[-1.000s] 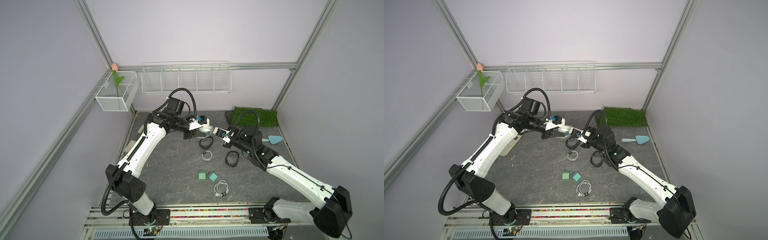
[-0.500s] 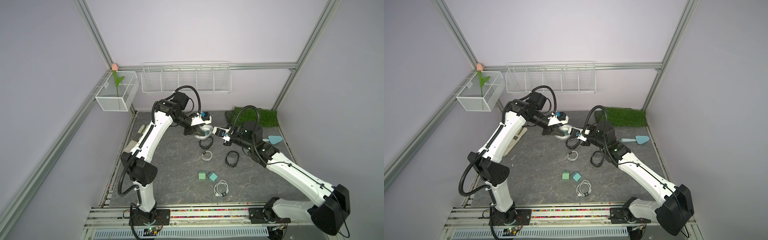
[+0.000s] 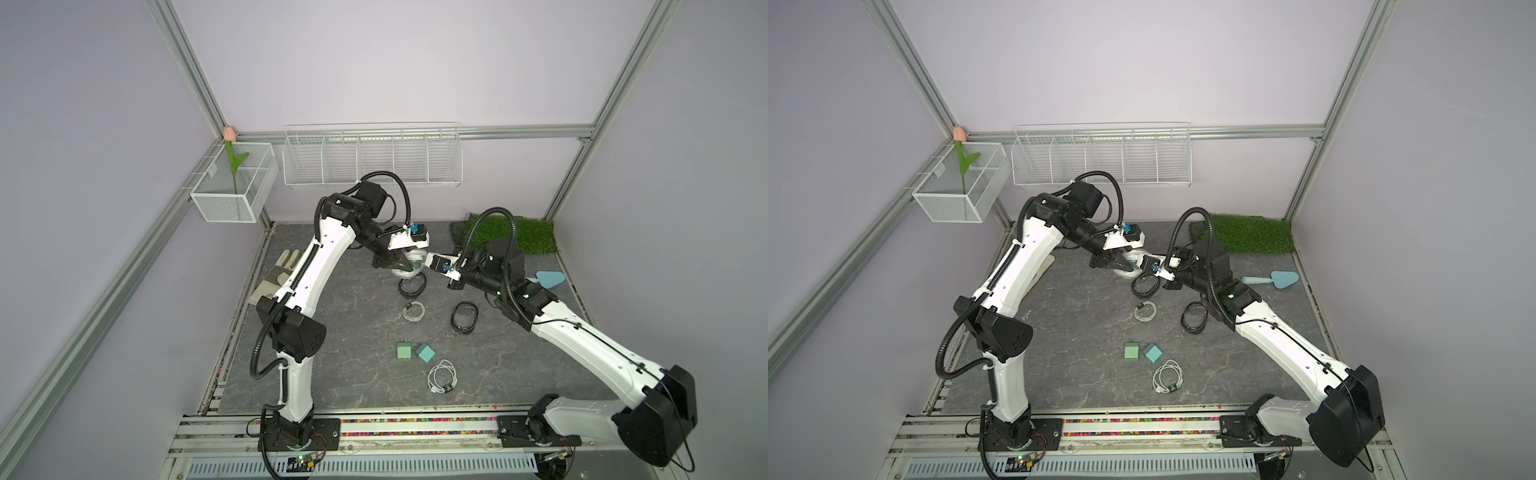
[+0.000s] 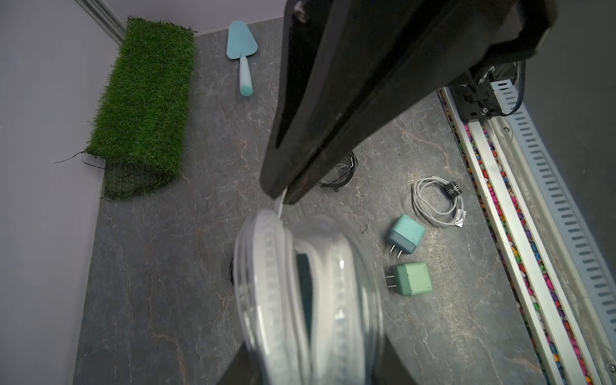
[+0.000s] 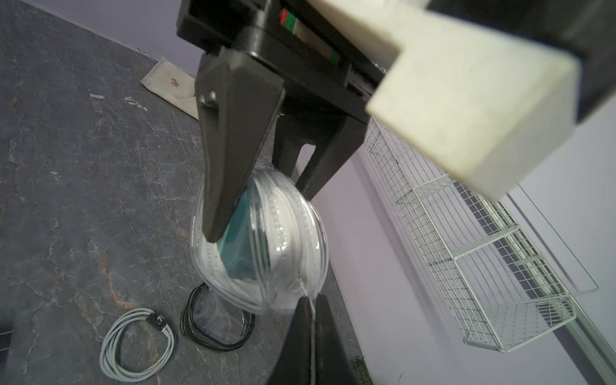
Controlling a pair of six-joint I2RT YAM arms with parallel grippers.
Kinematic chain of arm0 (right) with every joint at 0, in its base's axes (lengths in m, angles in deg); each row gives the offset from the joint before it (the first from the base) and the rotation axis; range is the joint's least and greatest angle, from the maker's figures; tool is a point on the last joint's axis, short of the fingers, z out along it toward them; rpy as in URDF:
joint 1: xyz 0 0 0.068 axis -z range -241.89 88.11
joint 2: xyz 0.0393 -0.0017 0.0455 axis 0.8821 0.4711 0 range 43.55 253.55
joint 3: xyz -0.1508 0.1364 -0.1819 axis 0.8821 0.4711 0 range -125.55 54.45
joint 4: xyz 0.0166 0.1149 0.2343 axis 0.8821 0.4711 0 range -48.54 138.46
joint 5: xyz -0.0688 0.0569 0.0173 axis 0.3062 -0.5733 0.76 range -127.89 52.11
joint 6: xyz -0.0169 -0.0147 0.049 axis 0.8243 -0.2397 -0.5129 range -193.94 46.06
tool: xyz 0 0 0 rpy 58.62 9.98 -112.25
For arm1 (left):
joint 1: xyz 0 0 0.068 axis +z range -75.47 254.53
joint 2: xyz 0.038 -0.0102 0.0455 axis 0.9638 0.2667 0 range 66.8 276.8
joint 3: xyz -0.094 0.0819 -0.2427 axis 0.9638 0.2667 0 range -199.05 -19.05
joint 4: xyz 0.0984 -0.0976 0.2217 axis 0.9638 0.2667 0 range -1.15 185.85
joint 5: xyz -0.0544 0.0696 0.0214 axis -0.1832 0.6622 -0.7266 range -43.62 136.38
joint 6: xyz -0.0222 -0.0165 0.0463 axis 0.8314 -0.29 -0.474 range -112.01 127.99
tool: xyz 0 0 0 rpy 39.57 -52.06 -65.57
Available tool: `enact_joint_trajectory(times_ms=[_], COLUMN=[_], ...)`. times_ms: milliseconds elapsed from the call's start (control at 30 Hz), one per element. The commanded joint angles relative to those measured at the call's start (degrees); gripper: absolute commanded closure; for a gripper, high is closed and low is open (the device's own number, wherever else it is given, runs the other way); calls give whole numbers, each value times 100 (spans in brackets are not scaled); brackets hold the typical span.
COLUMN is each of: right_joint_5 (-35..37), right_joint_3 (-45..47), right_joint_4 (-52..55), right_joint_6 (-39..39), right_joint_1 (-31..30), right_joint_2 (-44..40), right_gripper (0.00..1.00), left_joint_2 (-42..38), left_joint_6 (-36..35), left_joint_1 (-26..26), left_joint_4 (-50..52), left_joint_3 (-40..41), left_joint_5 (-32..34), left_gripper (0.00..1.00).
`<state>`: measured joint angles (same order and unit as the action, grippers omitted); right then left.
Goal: Pack away charging kits
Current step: Adjust the storage bag.
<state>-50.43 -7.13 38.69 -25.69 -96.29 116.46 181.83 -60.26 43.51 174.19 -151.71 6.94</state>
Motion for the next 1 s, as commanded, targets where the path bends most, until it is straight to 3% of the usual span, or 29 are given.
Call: enact_joint_trajectory(times_ms=[0, 233, 400, 633, 733, 833, 967], right_joint_5=[-254, -633, -1351, -1106, -1081, -1093, -1420], right_joint_3=[-595, -363, -173, -286, 99, 736, 702], right_joint_4=[-1337, -1832, -1946, -1546, -1812, -2072, -1623], right_joint_6=[42, -251, -630, -883, -1632, -1674, -2741], right_joint_1=[125, 411, 726, 835, 1067, 1069, 1084], right_joint_2=[-35, -169, -453, -441, -652, -925, -980], right_gripper=[93, 93, 93, 90, 34, 20, 3], left_joint_2=[271, 383, 482, 268, 101, -103, -310], left_joint_6=[-231, -76, -41, -259, -364, -594, -462], left_joint_1=[-141, -102, 0, 26, 205, 476, 440], left_joint_4=[1574, 1582, 1589, 1590, 1587, 1578, 1348], left_joint_3=[-5, 21, -28, -5, -204, -285, -438], left_joint_5=[205, 477, 384, 35, -577, -1453, -1416], left_gripper=[100, 100, 100, 100, 100, 100, 100])
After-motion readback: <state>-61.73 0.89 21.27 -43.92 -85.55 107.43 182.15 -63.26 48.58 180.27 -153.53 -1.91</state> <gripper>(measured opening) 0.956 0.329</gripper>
